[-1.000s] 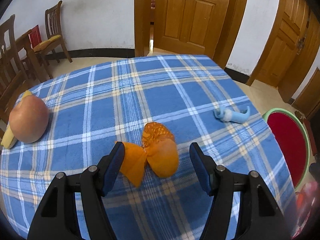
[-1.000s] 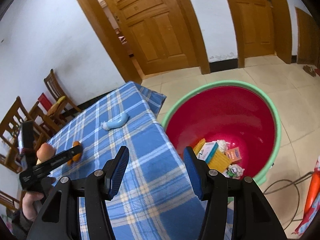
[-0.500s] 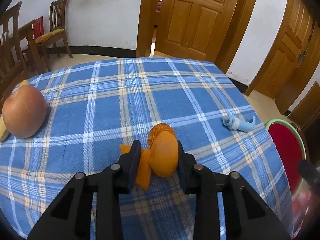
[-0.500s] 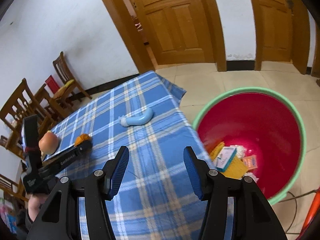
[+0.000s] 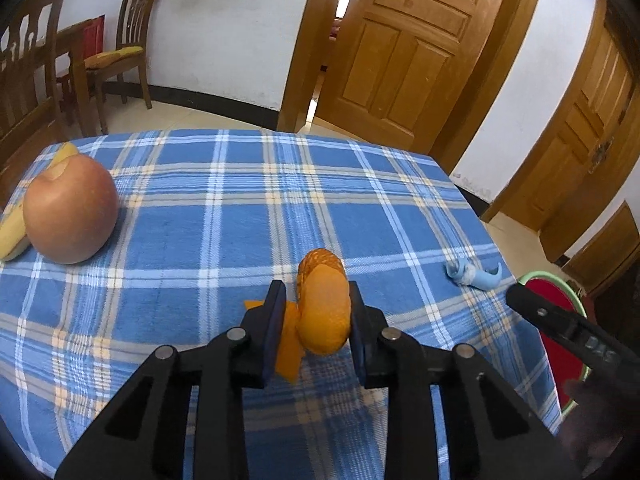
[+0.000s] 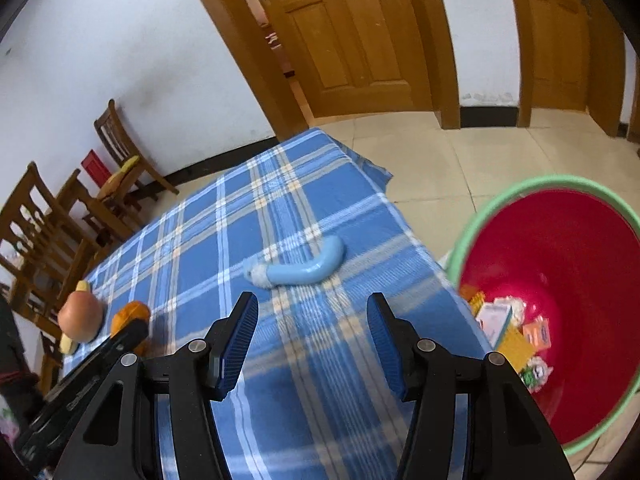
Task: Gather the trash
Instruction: 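Grasp the light blue toy with the right gripper while the left gripper holds the orange peel, then carry the blue toy and orange peel over the red bucket with both grippers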
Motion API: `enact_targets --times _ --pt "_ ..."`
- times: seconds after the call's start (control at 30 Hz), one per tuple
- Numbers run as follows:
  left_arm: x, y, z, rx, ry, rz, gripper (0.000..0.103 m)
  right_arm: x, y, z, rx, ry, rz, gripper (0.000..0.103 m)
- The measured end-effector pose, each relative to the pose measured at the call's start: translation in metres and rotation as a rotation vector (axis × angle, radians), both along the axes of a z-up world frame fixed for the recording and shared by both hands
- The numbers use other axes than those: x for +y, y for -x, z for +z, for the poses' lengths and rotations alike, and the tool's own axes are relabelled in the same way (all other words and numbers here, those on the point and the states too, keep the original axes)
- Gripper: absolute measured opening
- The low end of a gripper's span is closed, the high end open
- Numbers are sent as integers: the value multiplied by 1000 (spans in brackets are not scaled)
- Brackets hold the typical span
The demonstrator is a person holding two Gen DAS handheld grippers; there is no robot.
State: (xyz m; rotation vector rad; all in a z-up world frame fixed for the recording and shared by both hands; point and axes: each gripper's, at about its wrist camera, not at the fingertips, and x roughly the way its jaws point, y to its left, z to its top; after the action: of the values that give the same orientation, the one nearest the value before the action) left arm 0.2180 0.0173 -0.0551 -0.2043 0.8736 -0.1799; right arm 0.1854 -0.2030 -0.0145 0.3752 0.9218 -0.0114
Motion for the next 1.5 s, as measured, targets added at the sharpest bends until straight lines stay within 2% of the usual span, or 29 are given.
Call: enact_targets --times 0.03,0.07,0.1,0.67,0.77,1.03,1.33,1.5 --pt "1 0 0 1 3 3 29 3 -5 -2 8 17 5 61" --pt "3 0 0 1 5 5 29 5 -8 -3 9 22 9 73" --pt "4 1 1 1 7 7 29 8 -10 -4 5 25 17 78" --pt "5 0 -3 11 10 12 29 38 -44 -21 38 228 77 78" --pt "4 1 -3 8 3 9 29 37 -42 -22 34 243 66 74" --pt "1 1 -2 0 -5 1 29 31 -29 -14 31 183 75 74" --pt "-8 5 1 -16 -14 -28 29 14 19 11 -17 133 60 74" --pt "-13 10 5 -28 -14 -44 29 -6 52 21 -41 127 13 74"
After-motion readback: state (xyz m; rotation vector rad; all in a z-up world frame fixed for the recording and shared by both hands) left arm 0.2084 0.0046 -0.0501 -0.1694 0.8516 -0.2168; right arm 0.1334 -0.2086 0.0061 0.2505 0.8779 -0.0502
